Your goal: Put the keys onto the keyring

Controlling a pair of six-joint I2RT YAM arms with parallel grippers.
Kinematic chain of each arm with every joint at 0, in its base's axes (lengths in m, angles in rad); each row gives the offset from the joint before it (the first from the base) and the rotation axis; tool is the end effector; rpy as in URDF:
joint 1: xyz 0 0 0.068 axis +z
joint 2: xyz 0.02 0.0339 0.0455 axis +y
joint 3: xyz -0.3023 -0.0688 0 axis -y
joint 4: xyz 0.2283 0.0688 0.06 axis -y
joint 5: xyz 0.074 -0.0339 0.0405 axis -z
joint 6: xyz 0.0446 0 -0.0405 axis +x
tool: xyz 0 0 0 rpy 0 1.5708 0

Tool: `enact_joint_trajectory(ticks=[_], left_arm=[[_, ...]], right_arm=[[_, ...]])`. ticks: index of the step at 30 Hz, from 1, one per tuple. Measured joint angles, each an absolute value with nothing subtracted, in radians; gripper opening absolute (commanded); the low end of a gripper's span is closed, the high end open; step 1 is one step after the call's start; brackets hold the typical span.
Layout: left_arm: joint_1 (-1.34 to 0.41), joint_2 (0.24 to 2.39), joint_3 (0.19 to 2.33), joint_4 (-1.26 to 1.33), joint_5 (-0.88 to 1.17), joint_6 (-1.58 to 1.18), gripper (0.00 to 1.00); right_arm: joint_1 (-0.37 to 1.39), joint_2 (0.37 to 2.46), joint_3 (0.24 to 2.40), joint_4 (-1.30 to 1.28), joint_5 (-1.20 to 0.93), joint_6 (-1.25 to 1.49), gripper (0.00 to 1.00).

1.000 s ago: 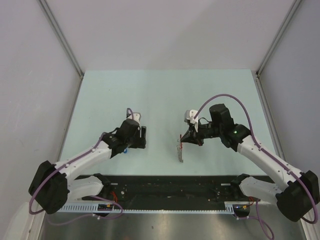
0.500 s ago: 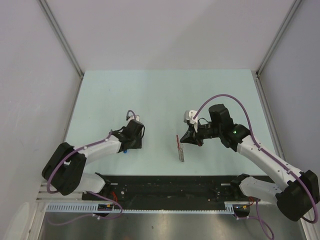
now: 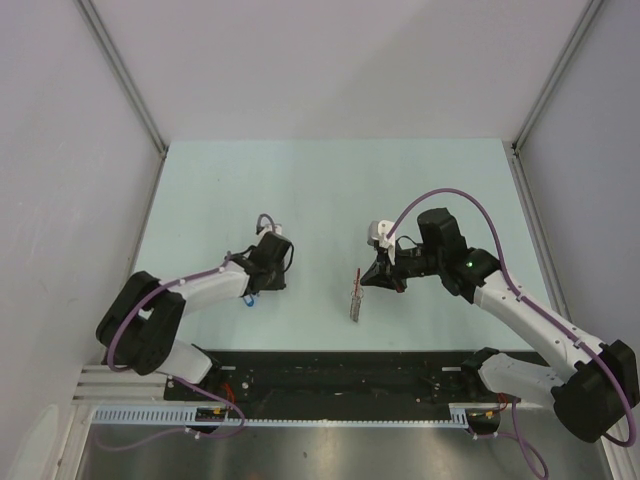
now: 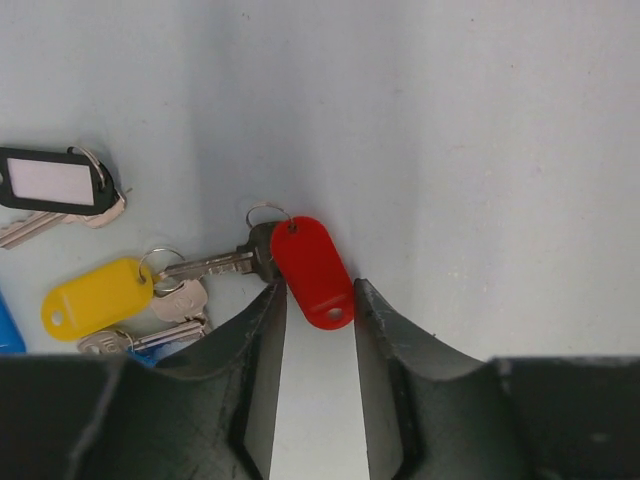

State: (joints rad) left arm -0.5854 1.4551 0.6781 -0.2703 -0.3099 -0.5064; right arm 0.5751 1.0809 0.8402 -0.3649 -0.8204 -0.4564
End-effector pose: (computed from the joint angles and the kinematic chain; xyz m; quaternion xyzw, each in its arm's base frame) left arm 0.2144 -0.1258 0.1956 -0.0022 0.9552 -0.0053 0.2959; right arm 0.1498 0.1360 0.3247 -0.5616 0.6154 0.3779 0.4039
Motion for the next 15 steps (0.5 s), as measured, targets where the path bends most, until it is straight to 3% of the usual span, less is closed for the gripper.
enact_joint_trajectory(ticks=[10, 13, 15], left_arm=[[-0.684, 1.481, 0.717, -0.311, -0.271, -0.479, 0.24], [-0.768, 1.488, 0.732, -0.334, -0.251, -0.470, 0.30], [-0.814, 1.488, 0.739, -0.355, -0.241, -0.470, 0.41]], right_arm=[[0.575, 1.080, 0.841, -0.364, -0.821, -0.453, 0.00], [0.575, 1.076, 0.840, -0.364, -0.821, -0.453, 0.00], [0.575, 1.074, 0.840, -0.364, -0.821, -0.453, 0.00]])
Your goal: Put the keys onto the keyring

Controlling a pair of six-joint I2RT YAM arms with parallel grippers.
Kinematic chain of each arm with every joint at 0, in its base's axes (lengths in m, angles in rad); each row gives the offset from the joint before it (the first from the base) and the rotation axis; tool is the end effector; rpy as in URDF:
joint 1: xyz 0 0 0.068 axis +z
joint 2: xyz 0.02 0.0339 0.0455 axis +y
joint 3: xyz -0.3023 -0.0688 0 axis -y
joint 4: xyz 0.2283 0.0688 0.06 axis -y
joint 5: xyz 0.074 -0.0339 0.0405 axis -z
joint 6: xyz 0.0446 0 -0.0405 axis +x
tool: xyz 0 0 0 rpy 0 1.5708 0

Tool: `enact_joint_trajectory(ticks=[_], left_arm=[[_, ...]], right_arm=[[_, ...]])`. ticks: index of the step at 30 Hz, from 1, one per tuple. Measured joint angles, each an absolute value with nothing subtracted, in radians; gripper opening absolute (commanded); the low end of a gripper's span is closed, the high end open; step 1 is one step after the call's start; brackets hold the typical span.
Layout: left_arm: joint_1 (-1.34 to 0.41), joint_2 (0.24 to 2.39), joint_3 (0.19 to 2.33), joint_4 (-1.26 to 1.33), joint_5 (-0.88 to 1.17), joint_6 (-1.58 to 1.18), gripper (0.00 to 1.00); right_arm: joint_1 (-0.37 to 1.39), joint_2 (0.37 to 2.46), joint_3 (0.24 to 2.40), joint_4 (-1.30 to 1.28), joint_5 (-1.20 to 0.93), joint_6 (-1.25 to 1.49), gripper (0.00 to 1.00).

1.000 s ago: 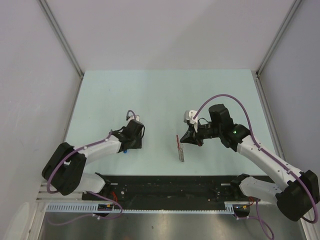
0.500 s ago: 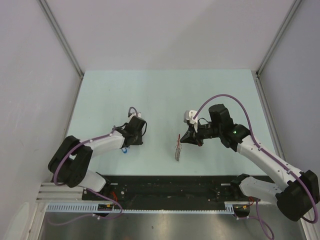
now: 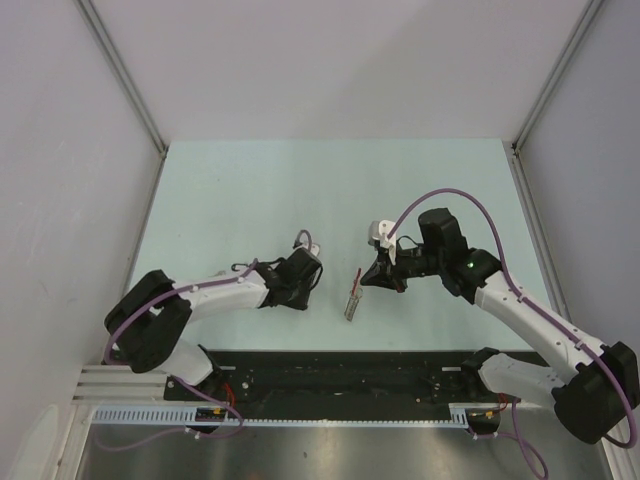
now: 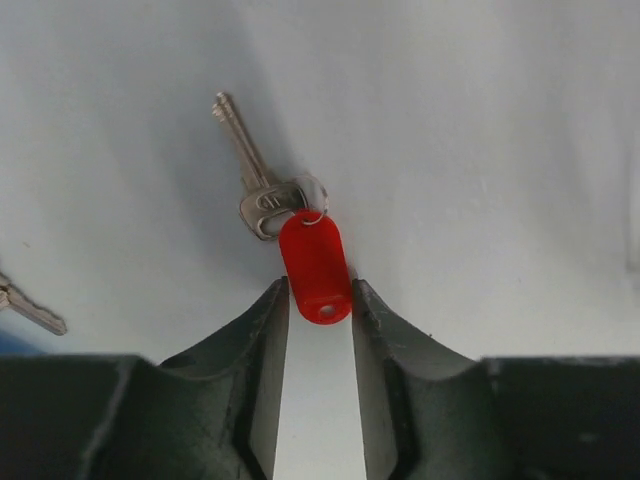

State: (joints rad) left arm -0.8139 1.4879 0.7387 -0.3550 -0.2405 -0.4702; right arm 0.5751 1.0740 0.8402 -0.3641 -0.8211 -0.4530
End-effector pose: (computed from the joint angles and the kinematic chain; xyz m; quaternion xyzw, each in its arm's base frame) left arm 0.1834 -0.1786 0.1984 0.1378 0.9564 -0.0440 0.2537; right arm 0.1486 0.1352 0.3260 -0.5610 0.6140 0.3783 0.4063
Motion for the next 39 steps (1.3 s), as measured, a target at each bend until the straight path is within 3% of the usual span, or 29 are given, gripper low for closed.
enact_joint_trajectory(ticks=[5, 9, 20, 39], left_arm=[[-0.850, 1.481, 0.748, -0.405, -0.229, -0.474, 0.59], [-0.850, 1.452, 0.769, -0.431, -0.263, -0.484, 0.59], [-0.850, 1.518, 0.881, -0.393, -0.319, -0.507, 0.42], [-0.908, 1.657, 0.940, -0.437, -0.365, -0.453, 0.25]], right_arm=[[0.575, 1.073, 0.840, -0.363, -0.821, -0.449, 0.00], [0.575, 1.064, 0.841, -0.363, -0.820, -0.445, 0.00], [0.575, 1.041, 0.841, -0.361, -0.812, -0.437, 0.00], [0.575, 1.039, 0.840, -0.361, -0.797, -0.421, 0.00]])
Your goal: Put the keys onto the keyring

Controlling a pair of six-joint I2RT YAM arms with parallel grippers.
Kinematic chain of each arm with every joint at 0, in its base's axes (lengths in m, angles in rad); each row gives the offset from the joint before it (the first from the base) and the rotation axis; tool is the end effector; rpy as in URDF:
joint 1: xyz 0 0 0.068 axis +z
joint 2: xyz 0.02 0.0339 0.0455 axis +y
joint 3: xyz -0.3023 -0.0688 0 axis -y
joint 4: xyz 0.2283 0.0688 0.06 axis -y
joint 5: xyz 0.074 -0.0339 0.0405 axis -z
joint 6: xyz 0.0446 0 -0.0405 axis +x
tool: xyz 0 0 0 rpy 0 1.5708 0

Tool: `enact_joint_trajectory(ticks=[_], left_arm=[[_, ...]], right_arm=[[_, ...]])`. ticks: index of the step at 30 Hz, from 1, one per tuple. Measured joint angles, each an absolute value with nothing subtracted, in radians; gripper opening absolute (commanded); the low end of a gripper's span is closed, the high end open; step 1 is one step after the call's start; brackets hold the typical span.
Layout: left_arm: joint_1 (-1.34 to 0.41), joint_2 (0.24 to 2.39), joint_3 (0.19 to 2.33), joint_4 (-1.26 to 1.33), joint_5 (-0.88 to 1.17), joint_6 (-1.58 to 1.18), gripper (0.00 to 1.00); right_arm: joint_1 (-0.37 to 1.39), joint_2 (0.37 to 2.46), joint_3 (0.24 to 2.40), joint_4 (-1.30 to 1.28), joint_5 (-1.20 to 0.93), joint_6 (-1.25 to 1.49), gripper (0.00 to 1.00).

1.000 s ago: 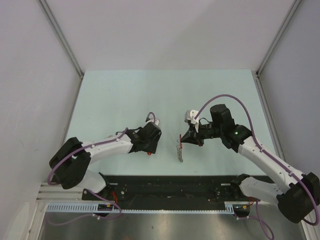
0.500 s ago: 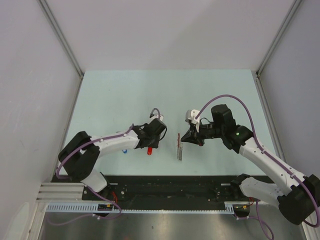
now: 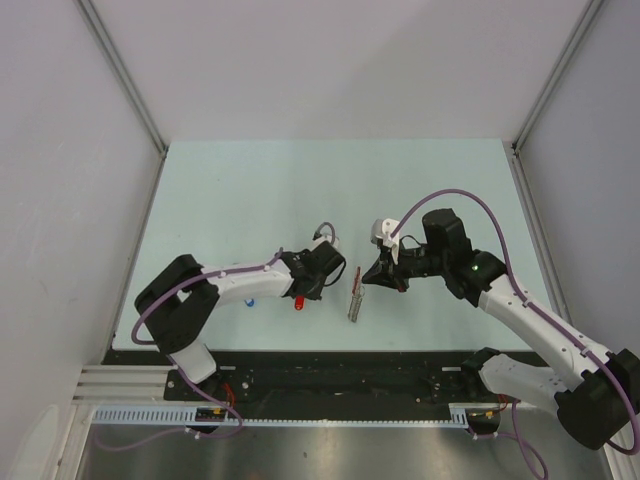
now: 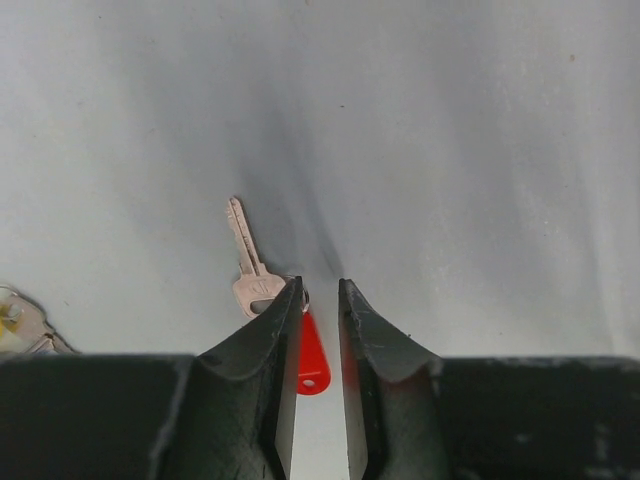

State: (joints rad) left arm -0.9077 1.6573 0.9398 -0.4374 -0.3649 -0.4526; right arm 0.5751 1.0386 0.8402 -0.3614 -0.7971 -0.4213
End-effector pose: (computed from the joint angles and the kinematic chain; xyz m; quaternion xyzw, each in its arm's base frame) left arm 0.1999 -0.2300 0.2040 0.1806 0.9459 0.0103 0.2695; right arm 0.1432 0.1309 0.3320 -0.5504 0.6185 0.3728 0.4189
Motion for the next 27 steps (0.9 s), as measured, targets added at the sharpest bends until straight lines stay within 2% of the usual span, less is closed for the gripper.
enact_joint_trajectory(ticks=[27], left_arm=[[-0.924, 1.690, 0.958, -0.506, -0.417, -0.418, 0.19]], right_arm=[[0.575, 1.039, 0.840, -0.361, -0.797, -0.419, 0.00]])
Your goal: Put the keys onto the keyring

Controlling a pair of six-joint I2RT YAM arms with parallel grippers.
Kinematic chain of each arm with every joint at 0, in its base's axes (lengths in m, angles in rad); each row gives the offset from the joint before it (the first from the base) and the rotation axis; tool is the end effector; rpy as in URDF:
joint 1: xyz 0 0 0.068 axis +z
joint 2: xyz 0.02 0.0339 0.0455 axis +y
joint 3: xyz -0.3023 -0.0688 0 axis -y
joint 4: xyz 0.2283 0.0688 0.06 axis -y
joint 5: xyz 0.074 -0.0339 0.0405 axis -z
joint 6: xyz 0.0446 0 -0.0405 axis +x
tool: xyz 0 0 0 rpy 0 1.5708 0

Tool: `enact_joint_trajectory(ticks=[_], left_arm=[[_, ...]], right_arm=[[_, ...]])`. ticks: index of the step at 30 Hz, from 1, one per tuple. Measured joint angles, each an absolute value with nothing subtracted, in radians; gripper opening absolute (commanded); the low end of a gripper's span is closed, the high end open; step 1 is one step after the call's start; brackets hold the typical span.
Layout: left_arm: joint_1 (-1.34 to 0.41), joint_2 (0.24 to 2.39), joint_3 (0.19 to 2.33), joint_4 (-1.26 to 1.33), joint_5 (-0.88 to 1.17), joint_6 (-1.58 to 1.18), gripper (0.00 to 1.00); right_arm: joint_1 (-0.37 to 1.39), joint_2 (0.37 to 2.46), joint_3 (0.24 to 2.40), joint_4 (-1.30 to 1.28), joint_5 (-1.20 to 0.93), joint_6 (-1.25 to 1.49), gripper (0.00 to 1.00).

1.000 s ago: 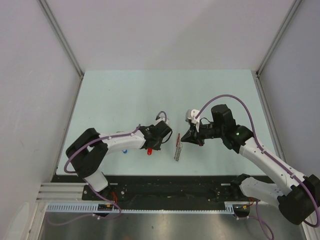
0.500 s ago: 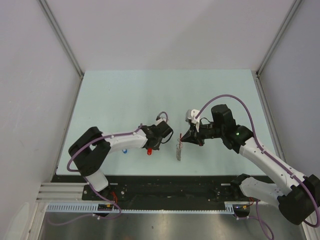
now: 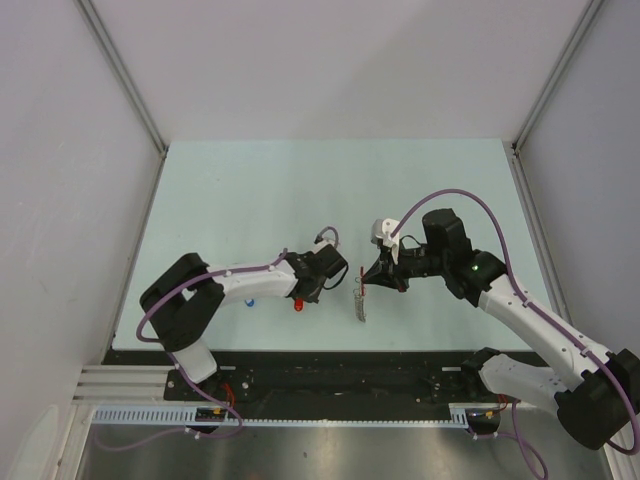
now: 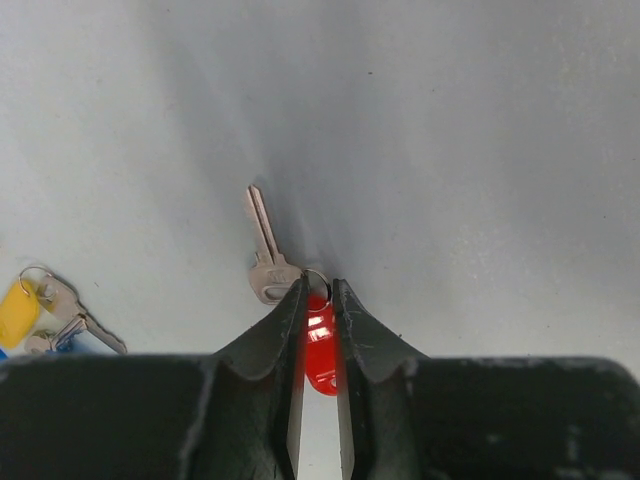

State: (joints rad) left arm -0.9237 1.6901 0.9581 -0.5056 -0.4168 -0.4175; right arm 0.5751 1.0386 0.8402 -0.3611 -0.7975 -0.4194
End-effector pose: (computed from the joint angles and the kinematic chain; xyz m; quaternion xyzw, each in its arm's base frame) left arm 0.1973 -0.2312 0.1972 0.2084 0.9427 0.0590 0.2539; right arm 0.1432 0.1309 0.3320 -0.5499 0.6189 0.3734 0.4186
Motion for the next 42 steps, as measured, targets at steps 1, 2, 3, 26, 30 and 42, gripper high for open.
enact_joint_trajectory(ticks=[1, 2, 3, 26, 30, 42], left_arm=[[-0.924, 1.691, 0.960, -0.508, -0.417, -0.417, 0.20], [-0.924, 1.694, 0.963, -0.510, -0.417, -0.417, 0.20], [-0.925, 1.697, 0.967, -0.511, -0.417, -0.416, 0.20], [-0.930, 1.714, 0.993, -0.552, -0.434, -0.384, 0.00], [-0.930, 1.708, 1.019, -0.585, -0.440, -0.371, 0.01], [-0.897, 1.615, 1.160, -0.610, -0.394, -0.302, 0.01]], right_arm=[[0.575, 1.039, 0.840, -0.361, -0.798, -0.419, 0.00], [0.575, 1.039, 0.840, -0.361, -0.798, -0.419, 0.00], [0.575, 1.039, 0.840, -0.361, -0.798, -0.419, 0.00], [0.575, 1.038, 0.840, -0.356, -0.799, -0.419, 0.00], [0.575, 1.037, 0.840, -0.353, -0.799, -0.419, 0.00], [0.575, 1.017, 0.840, -0.352, -0.797, -0.418, 0.00]])
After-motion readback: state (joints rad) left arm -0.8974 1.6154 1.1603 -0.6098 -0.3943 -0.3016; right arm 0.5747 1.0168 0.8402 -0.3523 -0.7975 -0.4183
